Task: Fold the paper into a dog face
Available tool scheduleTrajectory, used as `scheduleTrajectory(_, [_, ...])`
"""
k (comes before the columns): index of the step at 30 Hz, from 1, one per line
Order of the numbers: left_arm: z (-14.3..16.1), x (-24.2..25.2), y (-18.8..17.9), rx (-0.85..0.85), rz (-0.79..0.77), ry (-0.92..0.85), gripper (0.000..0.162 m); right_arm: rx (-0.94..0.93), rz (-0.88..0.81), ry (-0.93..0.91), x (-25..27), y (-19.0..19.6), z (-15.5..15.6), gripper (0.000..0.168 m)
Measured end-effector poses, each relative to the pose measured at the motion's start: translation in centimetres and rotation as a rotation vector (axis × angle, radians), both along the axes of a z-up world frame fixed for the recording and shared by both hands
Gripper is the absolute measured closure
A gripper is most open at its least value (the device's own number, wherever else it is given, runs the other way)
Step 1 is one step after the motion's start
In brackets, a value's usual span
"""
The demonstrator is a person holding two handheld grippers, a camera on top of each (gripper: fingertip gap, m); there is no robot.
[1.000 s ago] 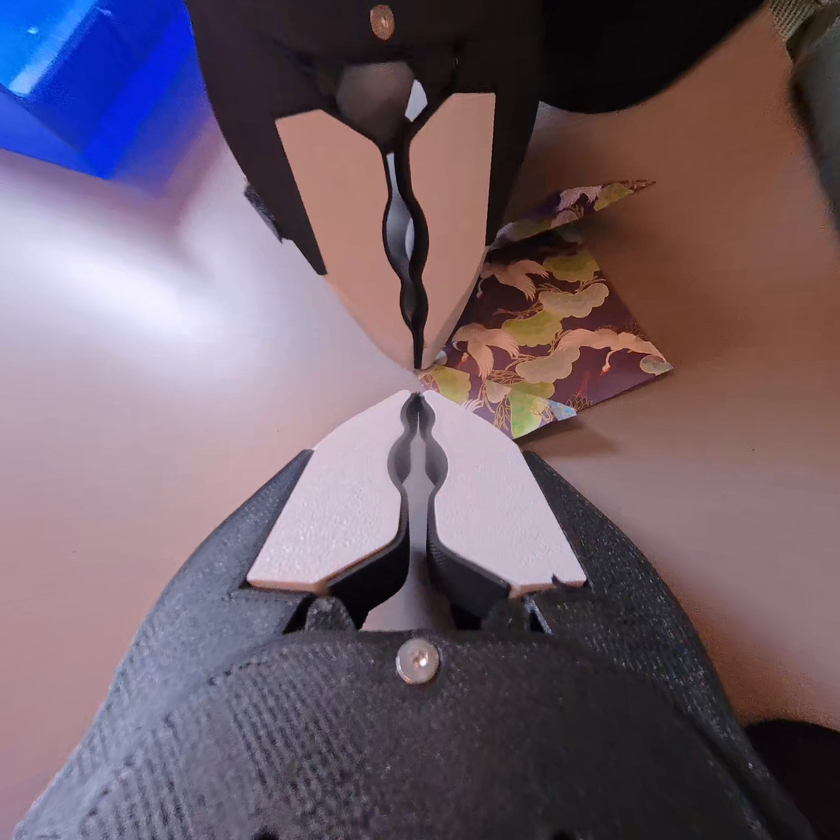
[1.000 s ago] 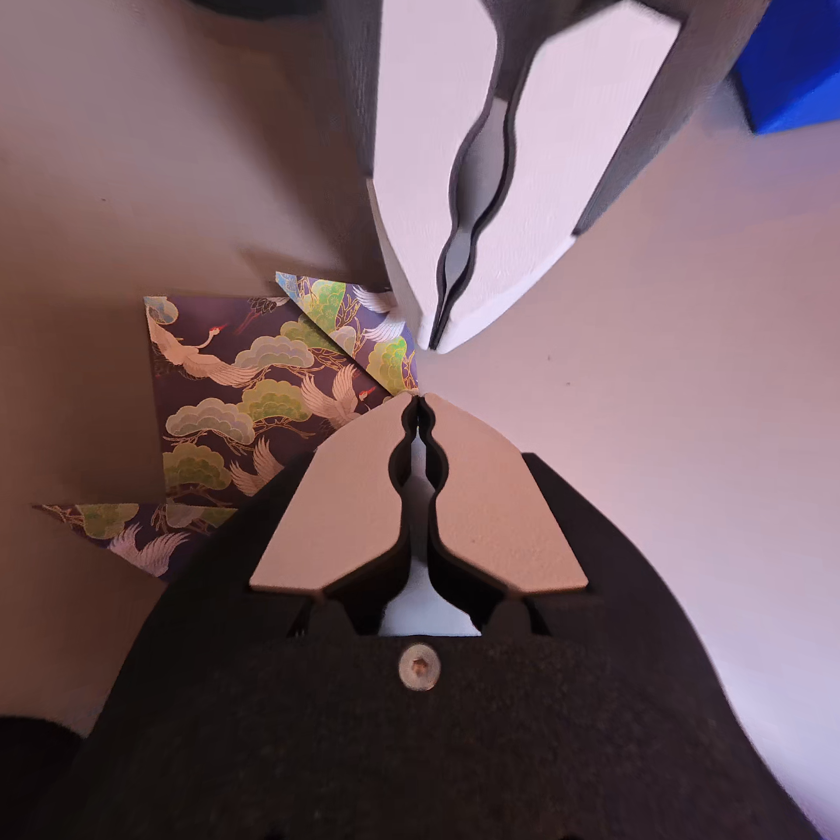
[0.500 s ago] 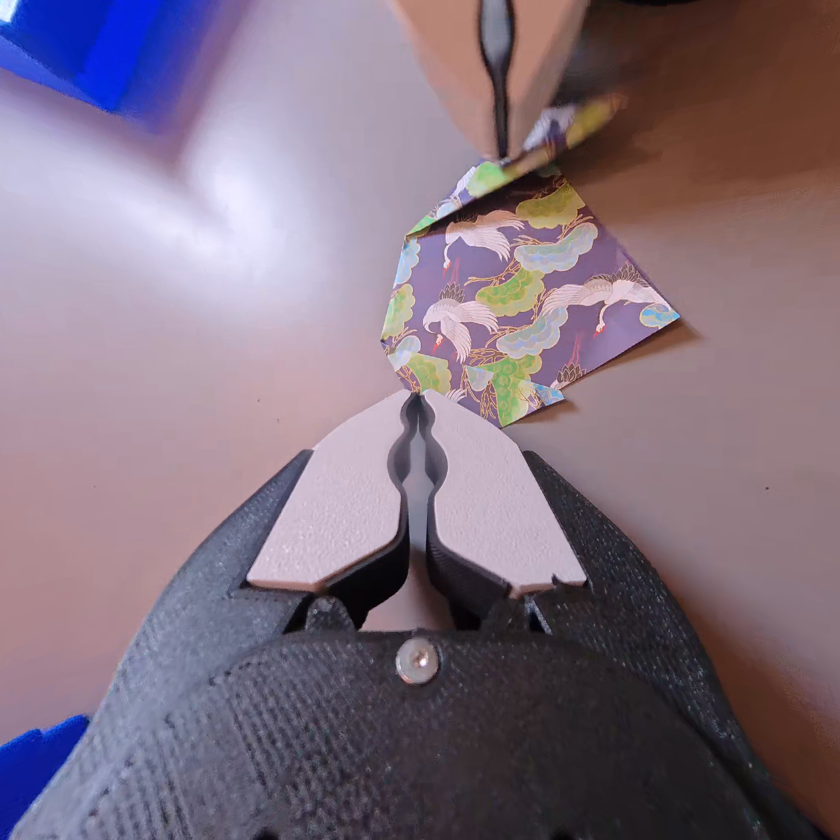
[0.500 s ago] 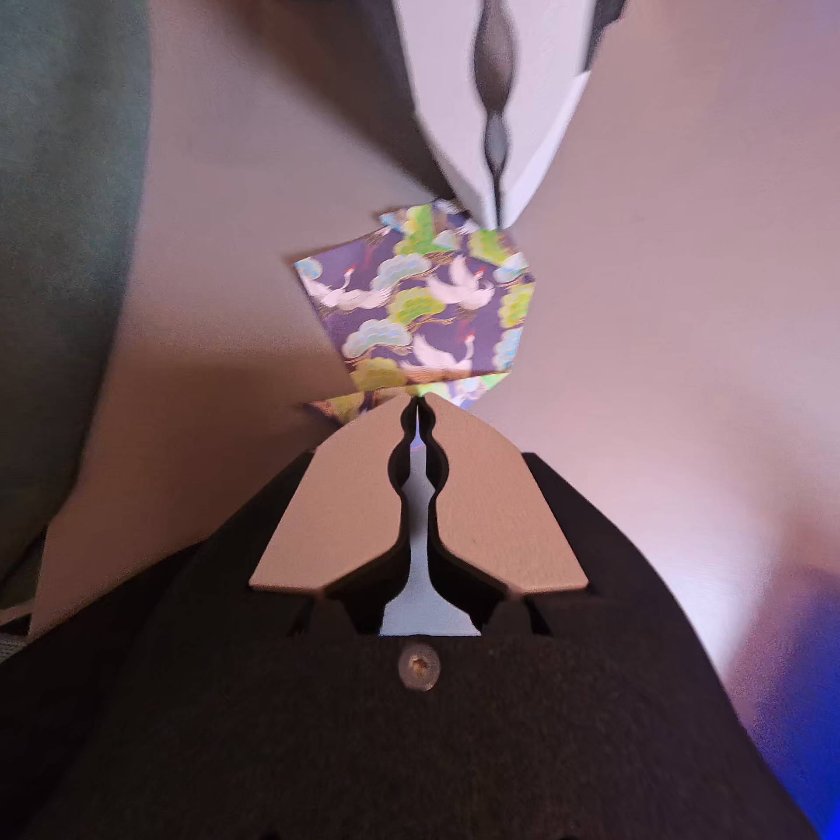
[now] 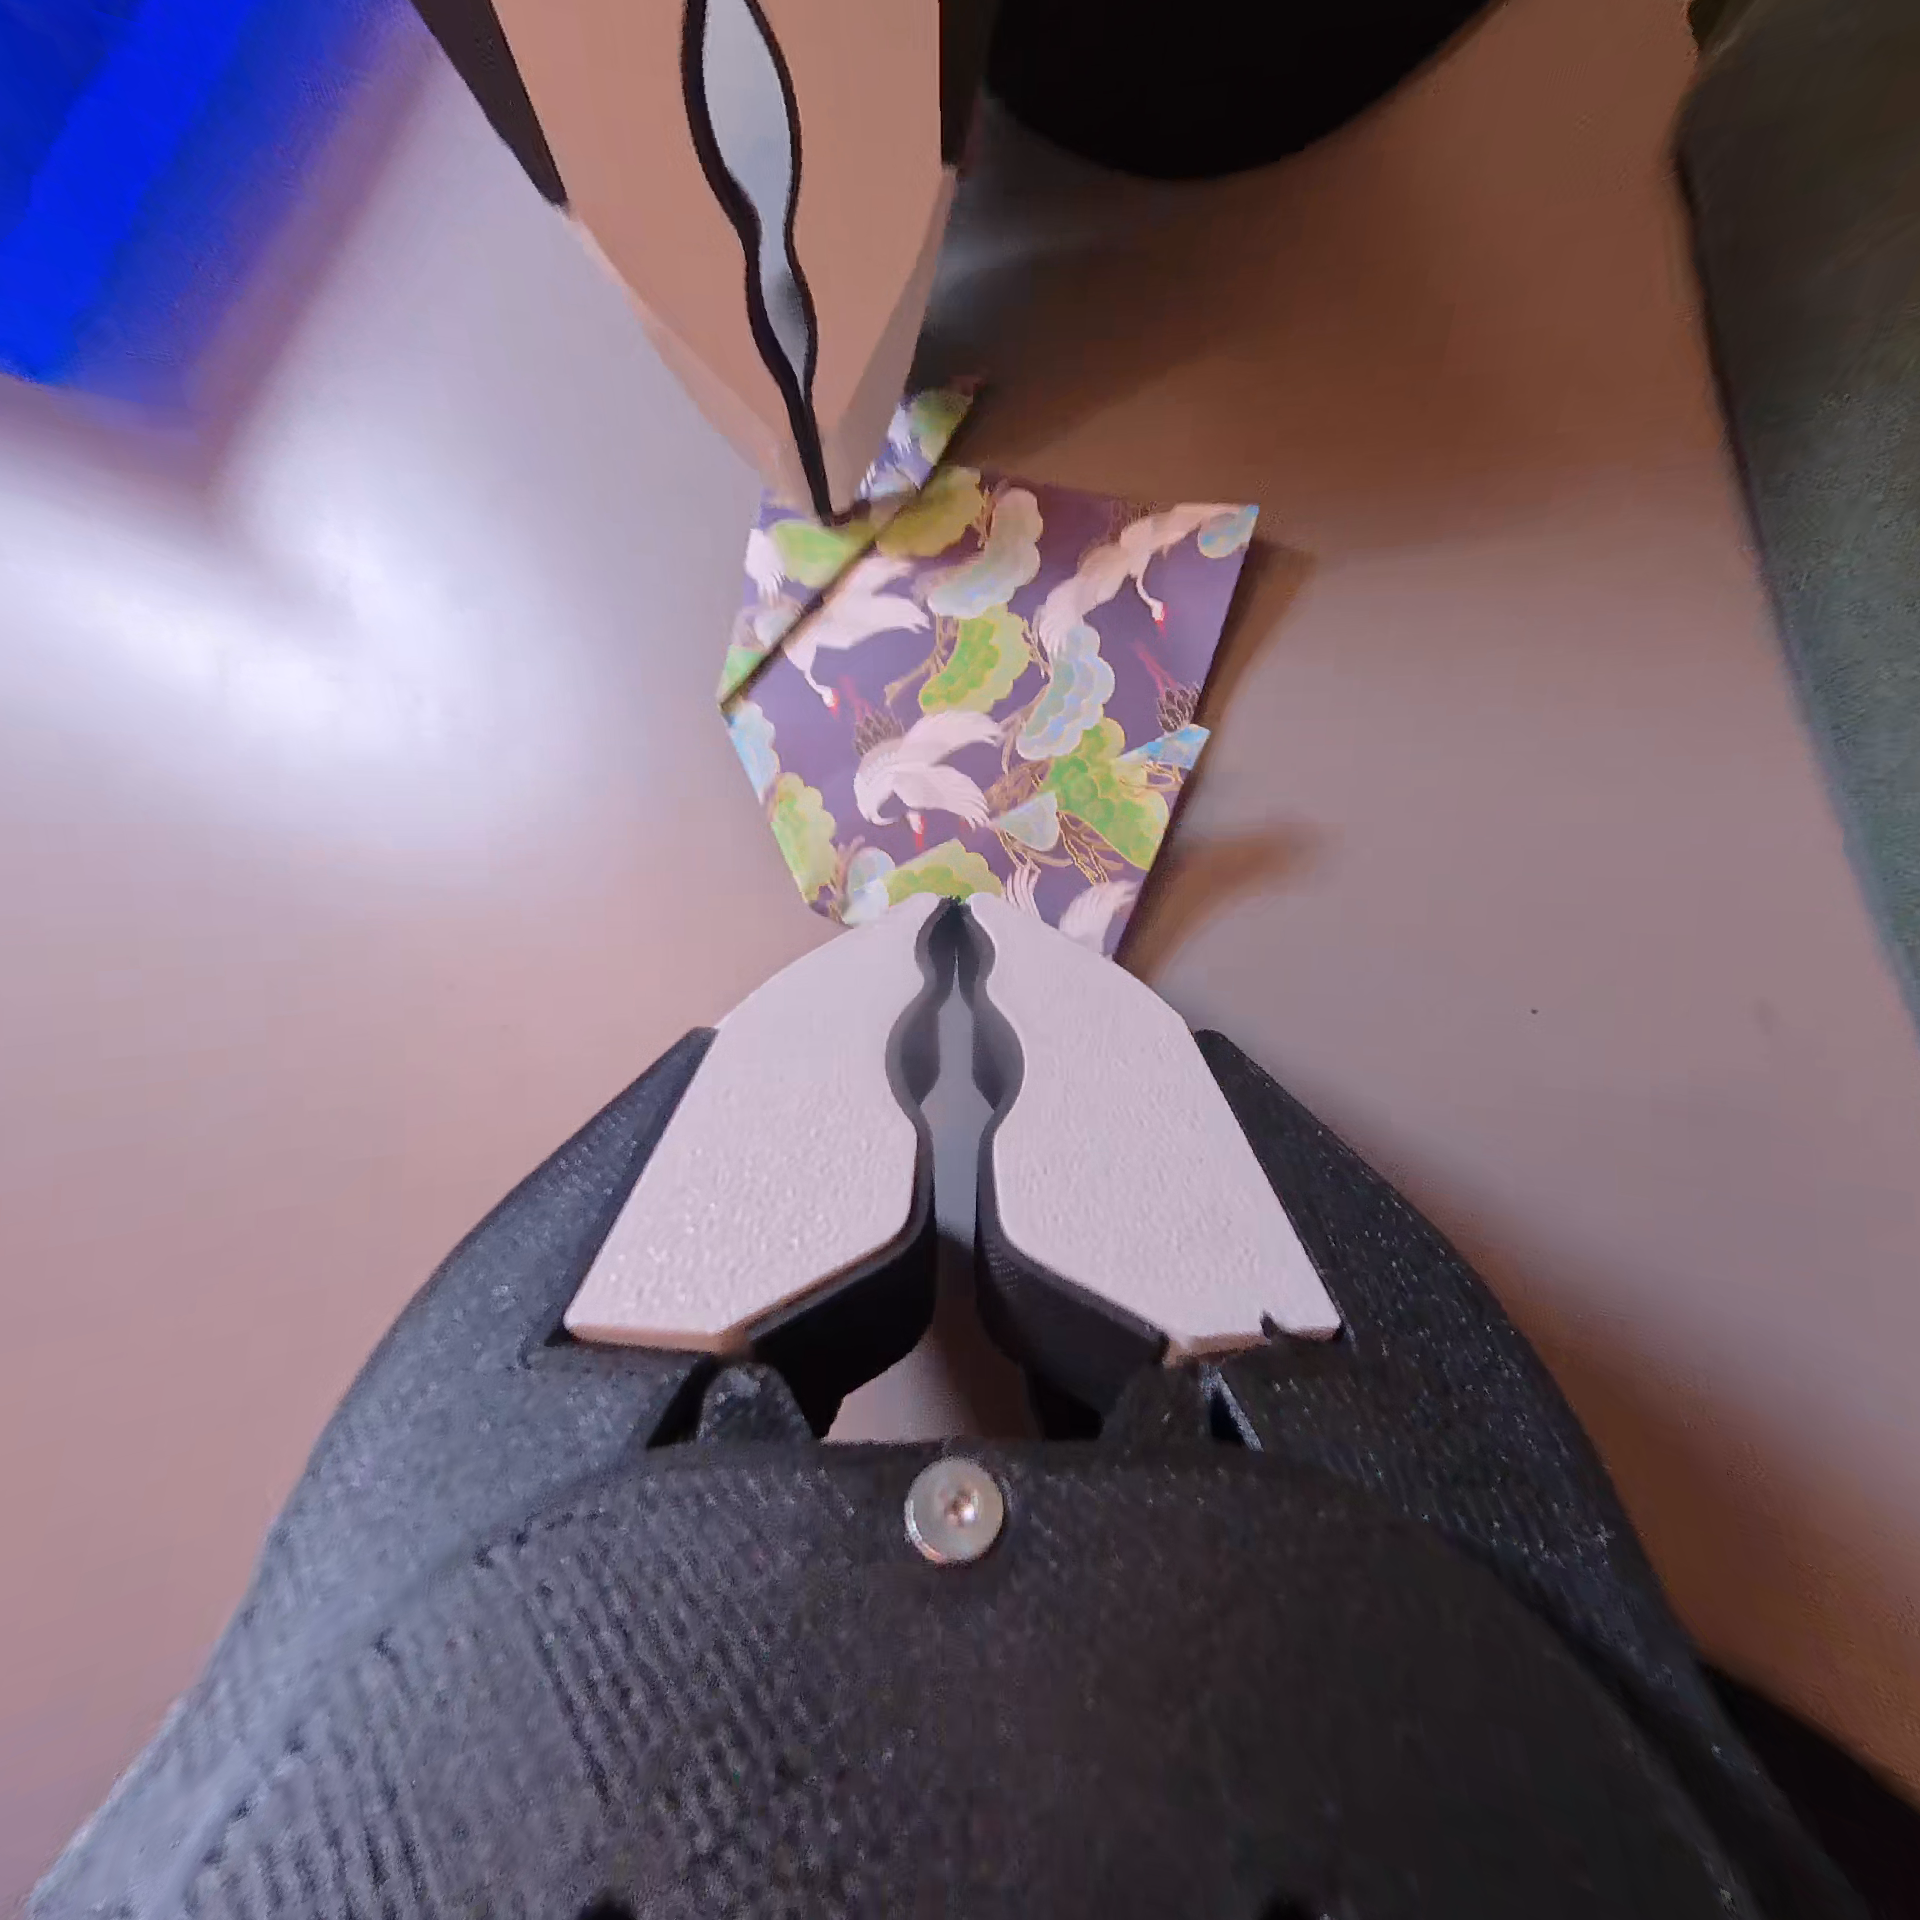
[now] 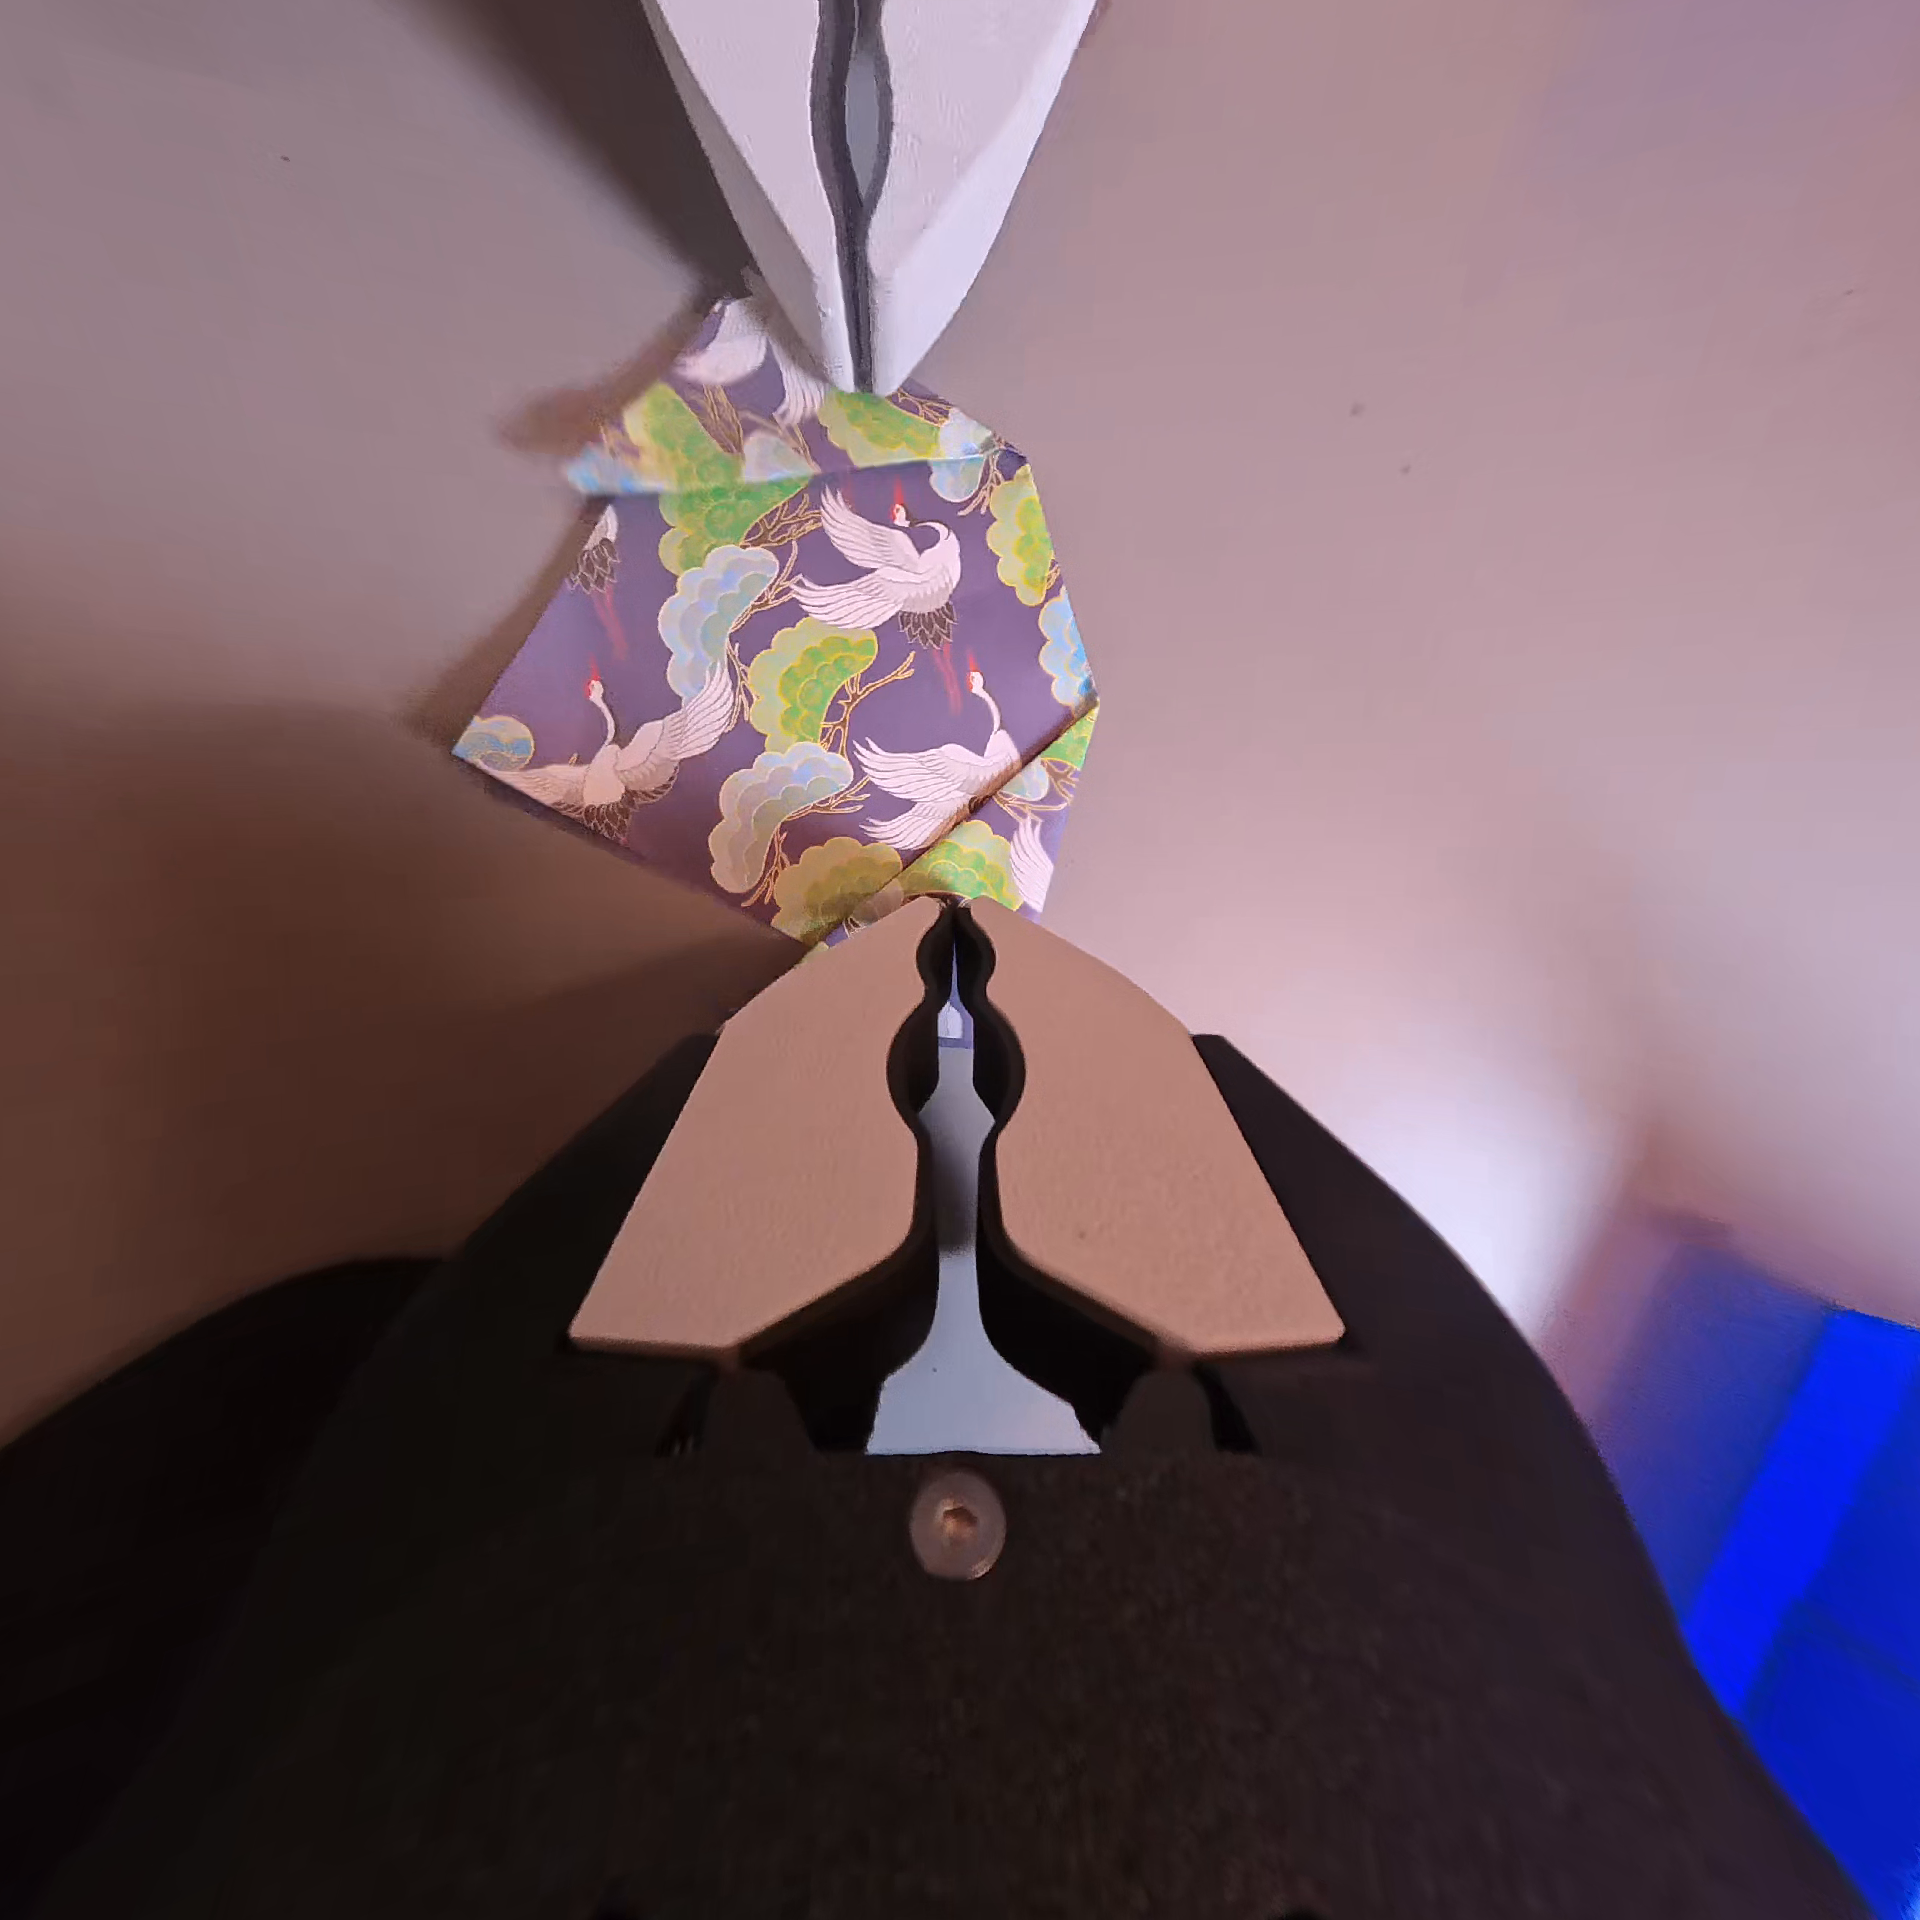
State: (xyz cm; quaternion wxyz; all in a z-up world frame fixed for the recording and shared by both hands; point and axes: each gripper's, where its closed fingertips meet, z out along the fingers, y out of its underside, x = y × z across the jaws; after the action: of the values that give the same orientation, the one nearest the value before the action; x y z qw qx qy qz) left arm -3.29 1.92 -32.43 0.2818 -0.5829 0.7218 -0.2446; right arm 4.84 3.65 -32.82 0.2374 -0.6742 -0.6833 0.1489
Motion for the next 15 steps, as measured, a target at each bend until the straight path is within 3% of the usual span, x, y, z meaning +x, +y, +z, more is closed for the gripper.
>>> scheduleTrajectory(5, [2.4, 1.8, 1.1, 0.047, 0.017, -0.186, 0.162, 0.031, 0.012, 0.02, -0.2, 0.4, 0.0, 0.168])
scheduleTrajectory(13, [0.4, 1.7, 1.4, 0.155, -0.084, -0.08, 0.162, 0.088, 0.003, 0.058, -0.3, 1.0, 0.2, 0.165])
scheduleTrajectory(15, [0.3, 1.8, 1.5, 0.135, -0.065, -0.082, 0.128, 0.09, -0.007, 0.105, -0.4, 0.9, 1.0, 0.156])
